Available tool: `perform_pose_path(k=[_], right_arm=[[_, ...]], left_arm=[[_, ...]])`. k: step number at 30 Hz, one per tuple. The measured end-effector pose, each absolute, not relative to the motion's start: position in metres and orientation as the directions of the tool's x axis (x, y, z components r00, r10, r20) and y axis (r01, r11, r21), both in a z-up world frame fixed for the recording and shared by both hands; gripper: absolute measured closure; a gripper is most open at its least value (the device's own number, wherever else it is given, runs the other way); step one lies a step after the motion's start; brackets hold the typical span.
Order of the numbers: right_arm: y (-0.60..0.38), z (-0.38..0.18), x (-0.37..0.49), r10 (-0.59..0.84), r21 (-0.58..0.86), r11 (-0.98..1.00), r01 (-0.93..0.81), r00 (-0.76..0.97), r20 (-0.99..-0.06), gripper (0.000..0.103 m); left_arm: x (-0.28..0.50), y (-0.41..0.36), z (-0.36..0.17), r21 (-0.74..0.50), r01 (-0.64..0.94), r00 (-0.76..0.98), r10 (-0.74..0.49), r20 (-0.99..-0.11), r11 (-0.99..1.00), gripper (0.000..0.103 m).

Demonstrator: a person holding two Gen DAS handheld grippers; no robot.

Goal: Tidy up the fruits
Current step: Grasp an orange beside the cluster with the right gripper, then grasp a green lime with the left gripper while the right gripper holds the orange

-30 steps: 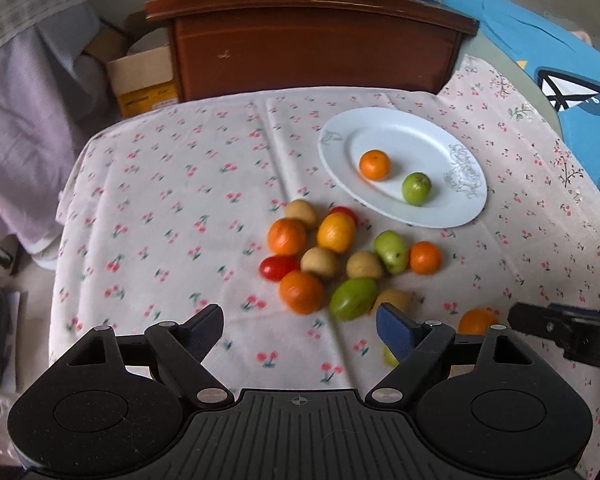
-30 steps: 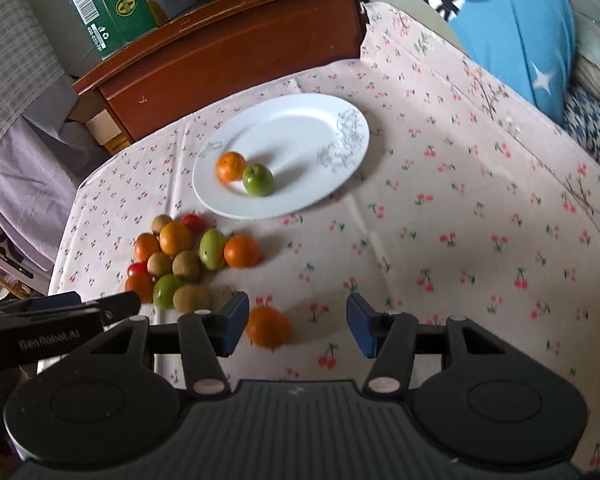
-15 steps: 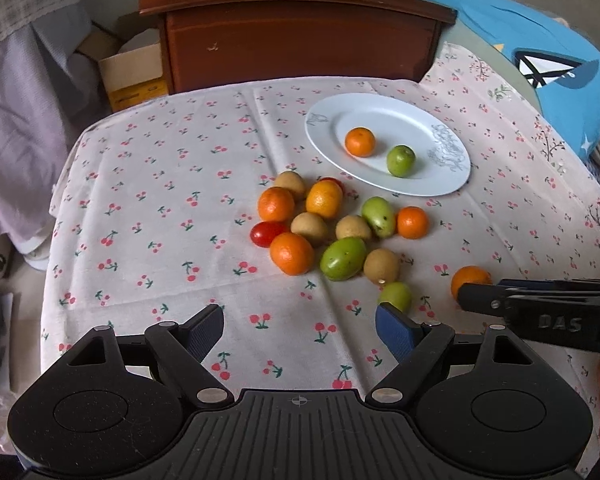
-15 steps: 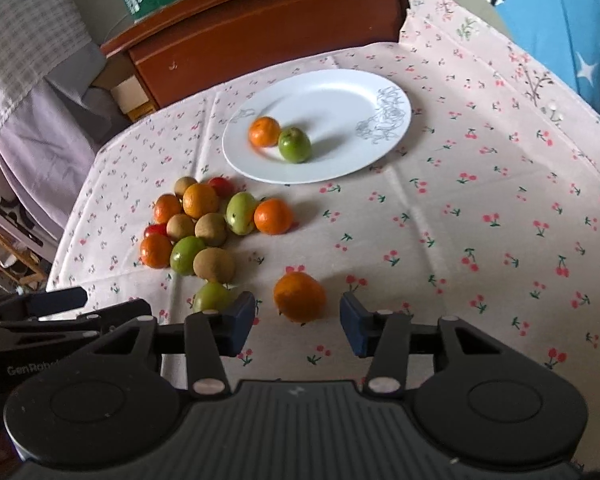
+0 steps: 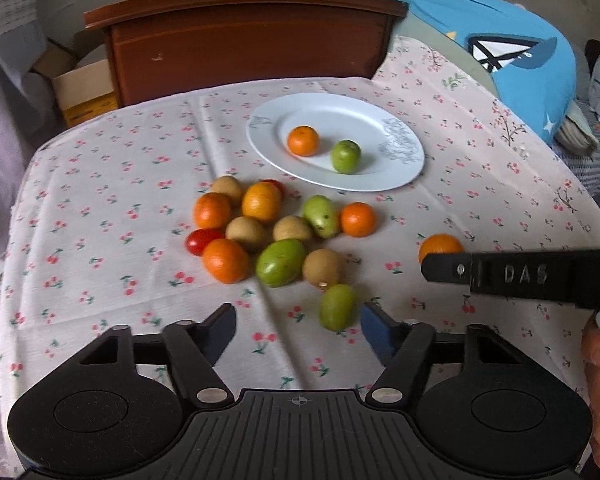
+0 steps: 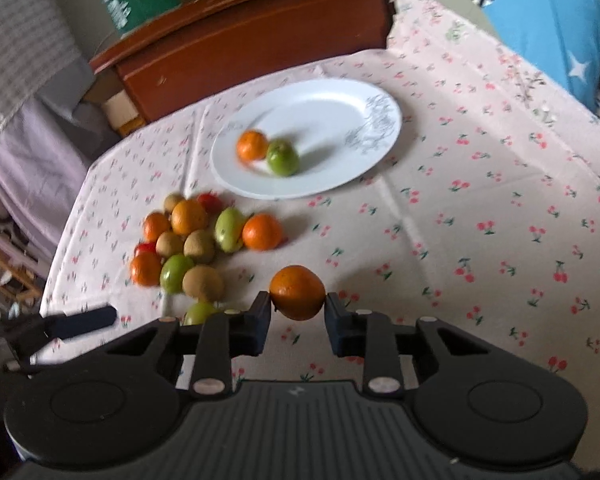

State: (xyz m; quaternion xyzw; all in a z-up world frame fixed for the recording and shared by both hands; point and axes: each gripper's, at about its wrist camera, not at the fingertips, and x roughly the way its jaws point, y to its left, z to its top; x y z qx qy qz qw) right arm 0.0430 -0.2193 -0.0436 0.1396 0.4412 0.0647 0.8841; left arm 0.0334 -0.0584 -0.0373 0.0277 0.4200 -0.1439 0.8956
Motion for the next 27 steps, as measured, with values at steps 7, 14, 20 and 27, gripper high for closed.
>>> perform_pose_path(k=[7, 14, 20, 27], right_arm=[[-0.231, -0.045, 0.045, 0.230, 0.332, 0.941, 0.064, 0.599, -0.767, 0.074], [-0.232, -0.045, 0.044, 0.237, 0.339, 0.939, 0.064, 0.594, -0.768, 0.074], [-0.232, -0.046, 0.045, 0.238, 0.341, 0.938, 0.068, 0.590, -0.771, 0.074], [-0.232, -0.047, 0.045, 0.244, 0.348, 0.935, 0.065, 0.591, -0.769, 0.074]], left_arm=[[0.037, -0.076, -0.050, -0.074, 0.317, 0.586, -0.257, -0.768, 0.945, 0.059], [0.040, -0.086, -0.056, -0.049, 0.330, 0.591, -0.247, -0.768, 0.943, 0.069], [0.041, -0.080, -0.055, -0.087, 0.320, 0.586, -0.270, -0.764, 0.943, 0.082], [0.040, -0.068, -0.042, -0.122, 0.275, 0.609, -0.271, -0.745, 0.954, 0.082]])
